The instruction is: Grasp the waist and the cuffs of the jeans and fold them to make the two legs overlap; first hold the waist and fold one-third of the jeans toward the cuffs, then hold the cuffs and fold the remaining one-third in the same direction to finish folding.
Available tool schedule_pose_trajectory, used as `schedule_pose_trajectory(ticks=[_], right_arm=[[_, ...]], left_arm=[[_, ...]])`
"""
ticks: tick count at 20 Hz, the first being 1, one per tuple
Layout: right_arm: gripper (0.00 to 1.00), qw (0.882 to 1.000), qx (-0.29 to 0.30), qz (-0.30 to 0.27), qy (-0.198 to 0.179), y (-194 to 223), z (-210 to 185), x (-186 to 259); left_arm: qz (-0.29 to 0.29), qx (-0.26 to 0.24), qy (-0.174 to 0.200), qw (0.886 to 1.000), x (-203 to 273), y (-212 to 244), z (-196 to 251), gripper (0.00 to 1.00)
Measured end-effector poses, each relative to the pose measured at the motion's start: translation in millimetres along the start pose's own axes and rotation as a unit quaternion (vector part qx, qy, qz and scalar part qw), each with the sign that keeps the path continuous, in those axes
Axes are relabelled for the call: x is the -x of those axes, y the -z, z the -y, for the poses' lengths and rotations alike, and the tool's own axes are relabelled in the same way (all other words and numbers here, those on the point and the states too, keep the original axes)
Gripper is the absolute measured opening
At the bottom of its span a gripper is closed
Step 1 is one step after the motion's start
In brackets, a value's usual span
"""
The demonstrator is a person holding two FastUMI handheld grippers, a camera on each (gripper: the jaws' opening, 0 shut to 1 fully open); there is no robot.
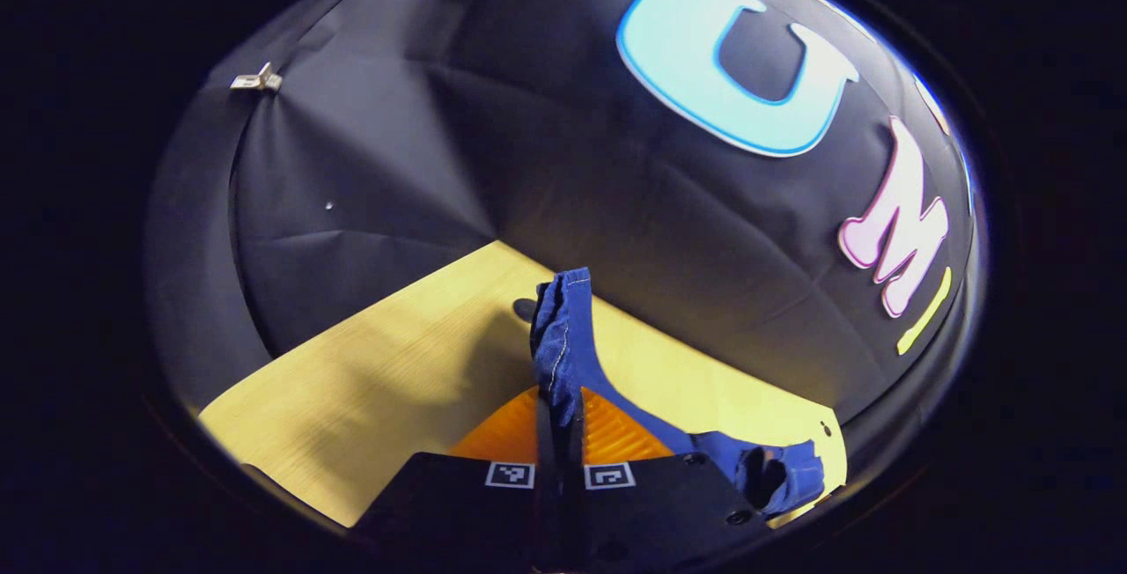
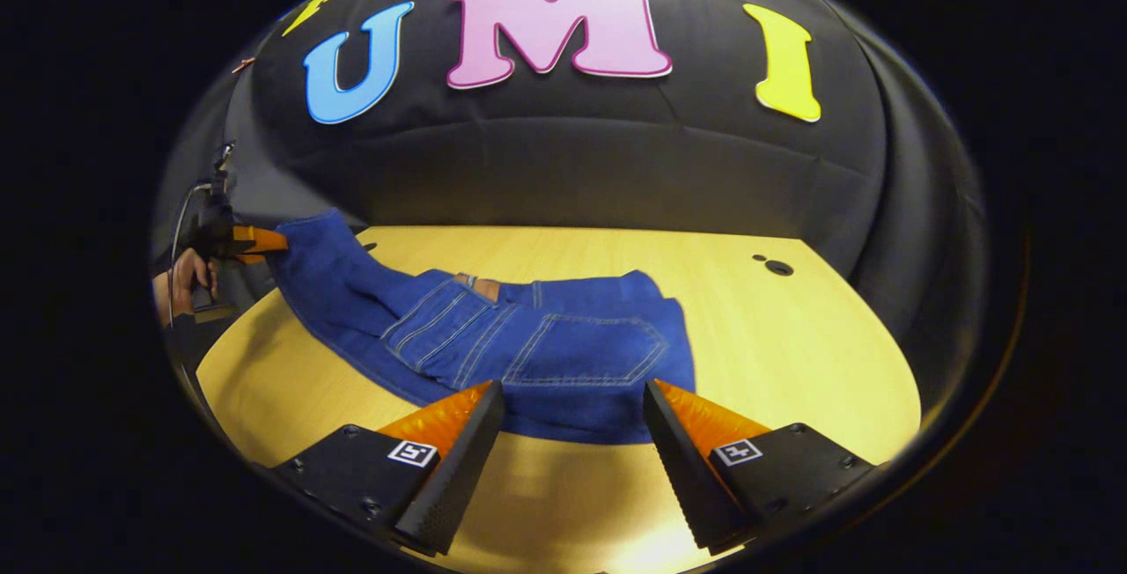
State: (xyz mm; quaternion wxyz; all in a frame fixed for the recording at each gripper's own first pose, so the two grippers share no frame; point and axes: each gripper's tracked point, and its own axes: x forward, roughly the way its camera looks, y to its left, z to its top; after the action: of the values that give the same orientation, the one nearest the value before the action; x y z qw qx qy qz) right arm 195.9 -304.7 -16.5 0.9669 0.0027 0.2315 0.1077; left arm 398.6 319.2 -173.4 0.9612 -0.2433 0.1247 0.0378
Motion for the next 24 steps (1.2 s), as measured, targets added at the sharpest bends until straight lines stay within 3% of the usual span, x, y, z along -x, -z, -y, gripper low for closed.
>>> schedule_pose_trajectory(ticks=[5,11,16,20,22,23,24], right_arm=[[0.97,1.000,0.014,0.008,0.022,-23,39,18],[0.98,0.998,0.036,0.009,0.051,-33,87,47],[0.97,0.998,0.014,0.004,0.069,-29,125,68],[0.97,0.995,-0.008,0.000,0.095,-18,156,83],[0.97,0.994,-0.014,-0.008,0.104,-10,163,87],[0.97,0.994,-0.017,-0.009,0.107,-8,165,88],[0.97,0.994,-0.020,-0.009,0.110,-8,166,88]], left_arm=[[0.014,-0.062,0.021,0.998,37,-9,112,0.06],[0.014,-0.124,0.084,0.989,69,15,287,0.06],[-0.059,-0.157,0.147,0.975,61,127,397,0.06],[-0.123,-0.166,0.171,0.963,32,238,438,0.07],[-0.150,-0.179,0.219,0.947,26,281,464,0.17],[-0.151,-0.180,0.227,0.945,21,291,470,0.34],[-0.154,-0.175,0.231,0.945,24,294,472,0.66]])
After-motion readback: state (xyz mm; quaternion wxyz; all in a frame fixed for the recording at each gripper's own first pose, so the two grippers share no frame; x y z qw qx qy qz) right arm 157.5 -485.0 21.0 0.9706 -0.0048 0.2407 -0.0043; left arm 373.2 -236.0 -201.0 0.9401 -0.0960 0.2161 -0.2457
